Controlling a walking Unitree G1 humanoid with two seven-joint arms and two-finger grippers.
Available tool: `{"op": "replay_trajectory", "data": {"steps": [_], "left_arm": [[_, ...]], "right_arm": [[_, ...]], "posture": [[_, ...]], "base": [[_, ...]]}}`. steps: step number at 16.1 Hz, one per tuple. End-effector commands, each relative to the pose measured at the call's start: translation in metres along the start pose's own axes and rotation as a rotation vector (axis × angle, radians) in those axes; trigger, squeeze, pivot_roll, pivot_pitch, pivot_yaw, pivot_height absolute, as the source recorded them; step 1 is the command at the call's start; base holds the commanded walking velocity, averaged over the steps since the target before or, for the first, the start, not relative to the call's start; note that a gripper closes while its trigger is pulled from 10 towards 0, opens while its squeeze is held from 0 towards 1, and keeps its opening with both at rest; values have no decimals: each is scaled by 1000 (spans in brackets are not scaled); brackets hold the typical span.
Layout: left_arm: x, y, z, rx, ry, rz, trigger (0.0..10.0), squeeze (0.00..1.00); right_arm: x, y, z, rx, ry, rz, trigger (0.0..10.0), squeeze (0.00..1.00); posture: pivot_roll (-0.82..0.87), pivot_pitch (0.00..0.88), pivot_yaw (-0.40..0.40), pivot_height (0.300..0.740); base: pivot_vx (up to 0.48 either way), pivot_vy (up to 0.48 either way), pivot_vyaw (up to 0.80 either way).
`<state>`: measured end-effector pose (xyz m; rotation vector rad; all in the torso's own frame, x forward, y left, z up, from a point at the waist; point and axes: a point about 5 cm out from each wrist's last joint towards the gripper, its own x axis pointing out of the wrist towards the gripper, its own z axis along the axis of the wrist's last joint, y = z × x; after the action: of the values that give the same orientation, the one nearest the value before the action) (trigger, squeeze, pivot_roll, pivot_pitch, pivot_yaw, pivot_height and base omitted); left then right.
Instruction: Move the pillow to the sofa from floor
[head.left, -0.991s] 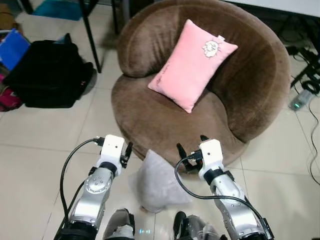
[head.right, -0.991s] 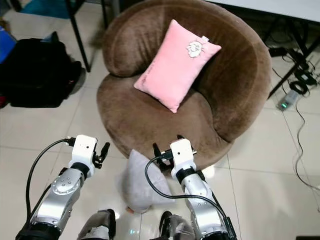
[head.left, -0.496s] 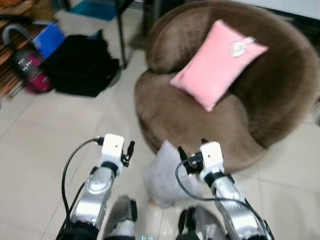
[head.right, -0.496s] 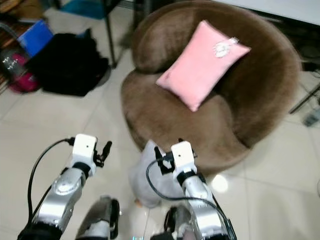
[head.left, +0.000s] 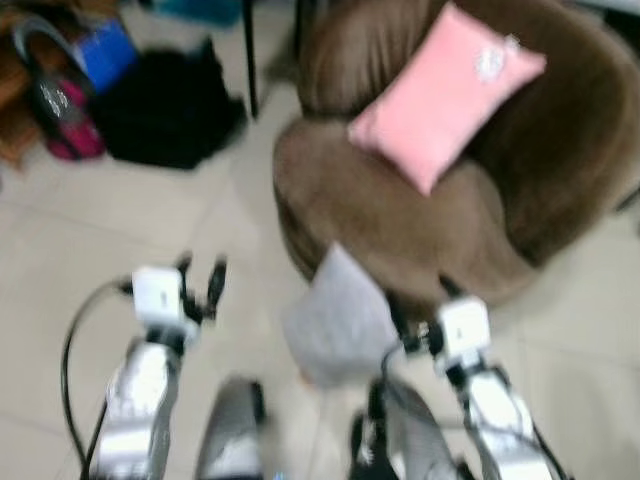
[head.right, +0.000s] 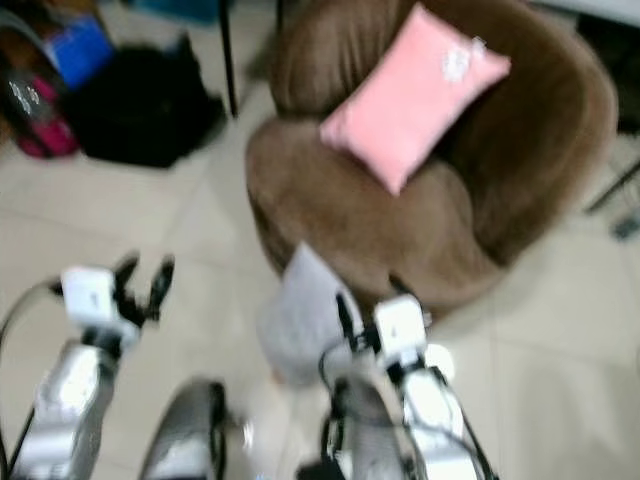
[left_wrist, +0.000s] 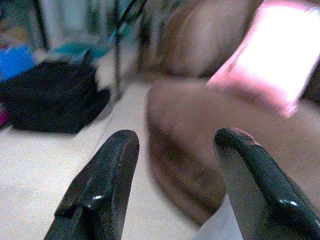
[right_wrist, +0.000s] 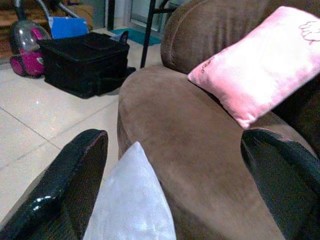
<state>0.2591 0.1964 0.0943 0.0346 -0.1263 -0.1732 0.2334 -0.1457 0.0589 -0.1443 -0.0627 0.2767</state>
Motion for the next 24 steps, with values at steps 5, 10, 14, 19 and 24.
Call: {"op": "replay_trajectory", "data": {"steps": [5, 10, 14, 19, 24], "left_arm": [[-53, -5, -29, 24, 143, -89, 10000, 0], [-57, -2, -29, 41, 145, -74, 10000, 0], [-59, -6, -30, -3, 142, -78, 10000, 0], [-54, -5, -26, 16, 111, -48, 10000, 0], [-58, -5, -24, 13, 104, -72, 10000, 0]], "right_arm": [[-29, -9, -16, 13, 79, -24, 10000, 0], [-32, 7, -24, 20, 113, -3, 10000, 0], [-28, 44, -19, 35, 104, 26, 10000, 0], [-28, 46, -14, 23, 76, 6, 10000, 0], [-24, 51, -13, -12, 84, 4, 10000, 0]], "posture": [[82, 213, -70, 637], [82, 203, -74, 619], [81, 199, -74, 579], [78, 211, -66, 529], [77, 218, -61, 504]], "base": [[0, 0, 0], [0, 0, 0], [0, 0, 0], [0, 0, 0], [0, 0, 0]]}}
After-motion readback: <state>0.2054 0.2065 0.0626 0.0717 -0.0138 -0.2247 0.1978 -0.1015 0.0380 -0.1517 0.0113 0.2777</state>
